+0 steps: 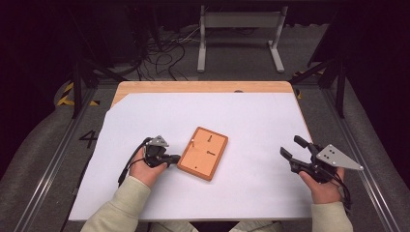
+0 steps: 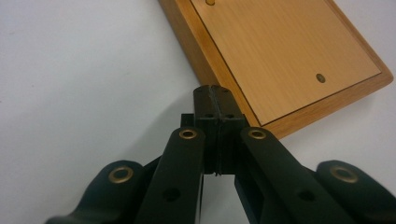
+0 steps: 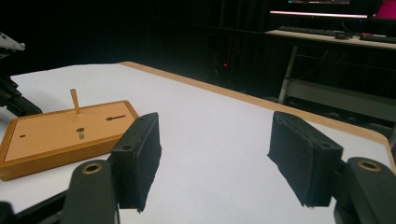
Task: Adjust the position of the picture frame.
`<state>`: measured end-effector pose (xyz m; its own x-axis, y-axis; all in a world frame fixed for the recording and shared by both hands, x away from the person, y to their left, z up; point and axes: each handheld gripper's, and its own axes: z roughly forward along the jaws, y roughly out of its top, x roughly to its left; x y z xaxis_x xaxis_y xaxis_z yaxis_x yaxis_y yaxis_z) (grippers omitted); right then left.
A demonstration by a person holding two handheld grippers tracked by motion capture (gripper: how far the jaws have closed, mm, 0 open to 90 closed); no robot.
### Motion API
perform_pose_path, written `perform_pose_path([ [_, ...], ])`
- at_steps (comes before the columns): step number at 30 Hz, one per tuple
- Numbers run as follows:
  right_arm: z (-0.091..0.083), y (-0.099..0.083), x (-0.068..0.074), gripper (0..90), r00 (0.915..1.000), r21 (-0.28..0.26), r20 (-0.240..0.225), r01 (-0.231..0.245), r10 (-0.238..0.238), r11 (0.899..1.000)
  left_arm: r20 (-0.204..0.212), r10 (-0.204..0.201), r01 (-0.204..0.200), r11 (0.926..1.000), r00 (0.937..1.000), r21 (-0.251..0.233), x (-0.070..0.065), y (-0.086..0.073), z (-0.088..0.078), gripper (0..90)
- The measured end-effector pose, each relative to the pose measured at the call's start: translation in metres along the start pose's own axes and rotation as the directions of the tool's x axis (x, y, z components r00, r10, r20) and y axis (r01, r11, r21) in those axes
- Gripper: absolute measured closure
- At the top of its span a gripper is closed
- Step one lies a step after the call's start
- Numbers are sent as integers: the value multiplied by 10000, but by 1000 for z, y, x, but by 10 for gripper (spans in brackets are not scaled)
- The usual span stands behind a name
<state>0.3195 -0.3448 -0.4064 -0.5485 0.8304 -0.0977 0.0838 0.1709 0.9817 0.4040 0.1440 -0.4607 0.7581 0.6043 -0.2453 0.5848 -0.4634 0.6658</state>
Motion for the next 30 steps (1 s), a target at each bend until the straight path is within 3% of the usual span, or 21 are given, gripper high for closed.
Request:
perform_pose_path([
  [3,-3,1,0,344,10000,-21,6,-3,3,10000,77,74,-74,9999,9999,96,0,0,0,899],
  [5,-3,1,0,343,10000,-33,-6,7,-7,10000,569,208,-223,9994,9982,255,-5,0,2,899],
  [9,-4,2,0,343,10000,-51,-21,-25,25,10000,1048,606,-670,9960,9927,588,-23,2,9,899],
  [12,-3,3,0,345,9999,-60,-97,-70,70,10000,1484,914,-1031,9920,9847,735,-39,4,16,899],
  [13,-2,3,1,362,9999,-8,-122,-111,111,9999,1828,1104,-1261,9891,9769,762,-50,6,22,899],
  [17,1,4,4,470,9994,202,-259,-207,212,9996,2219,1474,-1662,9837,9639,683,-70,11,36,899],
  [18,1,4,4,470,9994,202,-259,-207,212,9996,2219,1474,-1662,9837,9639,683,-70,11,36,899],
  [22,6,7,9,567,9988,802,-376,-287,318,9964,2575,1762,-1925,9805,9501,394,-88,18,53,898],
  [26,20,8,17,611,9972,1511,-696,-158,265,9884,2751,1874,-1979,9802,9430,107,-98,24,66,897],
  [28,28,8,20,628,9938,2055,-1017,-240,457,9784,2692,2025,-2139,9768,9415,131,-98,24,64,896],
  [30,37,7,23,671,9961,2565,-830,-92,315,9665,2419,2094,-2222,9746,9474,267,-96,22,57,884],
])
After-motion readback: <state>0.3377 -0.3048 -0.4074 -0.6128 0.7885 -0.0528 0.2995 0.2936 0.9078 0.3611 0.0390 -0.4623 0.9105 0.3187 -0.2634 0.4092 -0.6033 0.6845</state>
